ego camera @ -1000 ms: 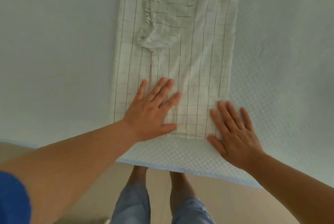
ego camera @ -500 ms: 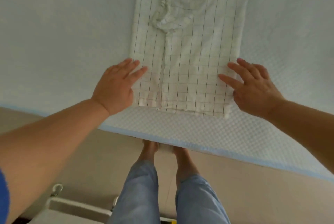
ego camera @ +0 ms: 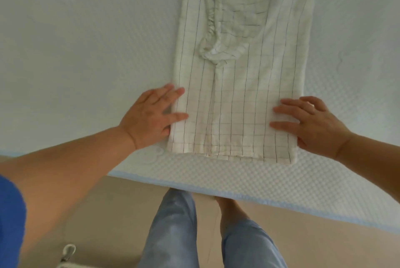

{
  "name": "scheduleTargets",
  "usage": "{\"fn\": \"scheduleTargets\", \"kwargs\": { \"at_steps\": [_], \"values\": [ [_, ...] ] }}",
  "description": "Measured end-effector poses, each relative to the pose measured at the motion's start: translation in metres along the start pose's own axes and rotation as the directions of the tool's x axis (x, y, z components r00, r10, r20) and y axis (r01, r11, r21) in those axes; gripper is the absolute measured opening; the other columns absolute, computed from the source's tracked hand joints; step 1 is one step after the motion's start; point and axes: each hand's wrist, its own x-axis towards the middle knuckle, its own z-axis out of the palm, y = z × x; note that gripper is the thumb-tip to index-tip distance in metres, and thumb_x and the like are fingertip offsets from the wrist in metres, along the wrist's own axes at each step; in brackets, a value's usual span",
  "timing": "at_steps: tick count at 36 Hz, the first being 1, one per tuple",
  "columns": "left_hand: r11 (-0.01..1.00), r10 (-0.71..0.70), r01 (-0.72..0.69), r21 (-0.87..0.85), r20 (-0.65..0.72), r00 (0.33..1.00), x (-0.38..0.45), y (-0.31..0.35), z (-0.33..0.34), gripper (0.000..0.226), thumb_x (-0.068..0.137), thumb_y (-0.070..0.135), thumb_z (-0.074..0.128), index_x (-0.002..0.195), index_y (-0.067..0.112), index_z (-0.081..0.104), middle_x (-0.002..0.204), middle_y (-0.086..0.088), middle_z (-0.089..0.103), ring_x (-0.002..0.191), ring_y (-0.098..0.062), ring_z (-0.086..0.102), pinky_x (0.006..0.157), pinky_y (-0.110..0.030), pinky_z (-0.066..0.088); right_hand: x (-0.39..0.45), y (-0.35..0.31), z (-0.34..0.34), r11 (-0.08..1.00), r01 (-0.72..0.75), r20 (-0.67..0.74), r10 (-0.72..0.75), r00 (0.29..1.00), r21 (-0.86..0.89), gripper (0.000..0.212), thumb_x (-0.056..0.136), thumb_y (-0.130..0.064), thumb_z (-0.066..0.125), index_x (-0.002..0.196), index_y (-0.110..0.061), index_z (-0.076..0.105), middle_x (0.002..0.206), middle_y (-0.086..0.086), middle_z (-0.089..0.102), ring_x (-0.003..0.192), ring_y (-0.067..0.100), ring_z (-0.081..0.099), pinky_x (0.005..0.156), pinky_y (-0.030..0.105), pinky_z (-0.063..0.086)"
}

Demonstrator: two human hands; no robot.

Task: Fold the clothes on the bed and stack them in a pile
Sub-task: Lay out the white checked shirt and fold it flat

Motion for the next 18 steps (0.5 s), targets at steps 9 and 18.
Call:
{"fn": "scheduleTargets", "kwargs": {
  "at_steps": [9, 18],
  "values": [
    [0.870, -0.153, 0.034, -0.492, -0.204, 0.967, 0.026, -0.015, -0.051, 0.032, 0.084, 0.022, 0.044, 0.088, 0.007, 0.073, 0.106, -0.008, 0.070, 0.121, -0.031, 0.050, 0.100, -0.037, 0.032, 0.026, -0.032, -0.056, 0.698, -0.446, -0.022, 0.551, 0.834, 0.560, 0.037, 0.068, 0.012, 0.074, 0.098, -0.009, 0.071, 0.105, 0.007, 0.066, 0.101, 0.032, 0.061, 0.092, 0.045, 0.044],
    [0.498, -0.522, 0.196, -0.845, -0.112, 0.845, 0.083, -0.037, -0.103, 0.026, 0.085, 0.004, 0.043, 0.064, 0.018, 0.050, 0.061, 0.006, 0.054, 0.057, -0.002, 0.050, 0.052, -0.014, 0.035, 0.066, -0.005, -0.129, 0.184, -0.360, 0.108, 0.747, 0.656, 0.915, 0.067, 0.081, 0.022, 0.047, 0.081, -0.041, 0.071, 0.079, -0.012, 0.069, 0.078, 0.008, 0.064, 0.067, 0.019, 0.053]
  ]
}}
